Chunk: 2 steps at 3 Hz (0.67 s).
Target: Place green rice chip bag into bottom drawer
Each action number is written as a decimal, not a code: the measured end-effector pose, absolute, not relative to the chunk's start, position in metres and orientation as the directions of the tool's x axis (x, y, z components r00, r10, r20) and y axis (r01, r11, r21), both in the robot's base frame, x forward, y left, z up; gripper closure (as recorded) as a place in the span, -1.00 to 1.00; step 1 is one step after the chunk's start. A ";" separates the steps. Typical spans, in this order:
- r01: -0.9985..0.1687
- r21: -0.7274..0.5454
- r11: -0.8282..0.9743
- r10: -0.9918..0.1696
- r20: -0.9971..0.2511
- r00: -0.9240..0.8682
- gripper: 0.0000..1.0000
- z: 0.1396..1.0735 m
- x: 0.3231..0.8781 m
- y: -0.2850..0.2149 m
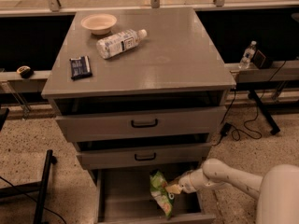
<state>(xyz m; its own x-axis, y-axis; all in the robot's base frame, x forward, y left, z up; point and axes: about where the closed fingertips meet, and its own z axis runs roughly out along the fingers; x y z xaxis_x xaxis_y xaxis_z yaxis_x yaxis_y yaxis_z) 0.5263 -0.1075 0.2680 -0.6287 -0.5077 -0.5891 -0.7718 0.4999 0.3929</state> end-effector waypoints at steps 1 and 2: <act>-0.772 0.393 0.500 -0.508 -0.589 -0.629 -0.78 0.268 0.526 -0.107; -0.772 0.393 0.500 -0.508 -0.589 -0.629 -1.00 0.268 0.526 -0.107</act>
Offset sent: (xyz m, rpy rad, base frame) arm 0.0000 0.0000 0.0000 0.0000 0.0000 0.0000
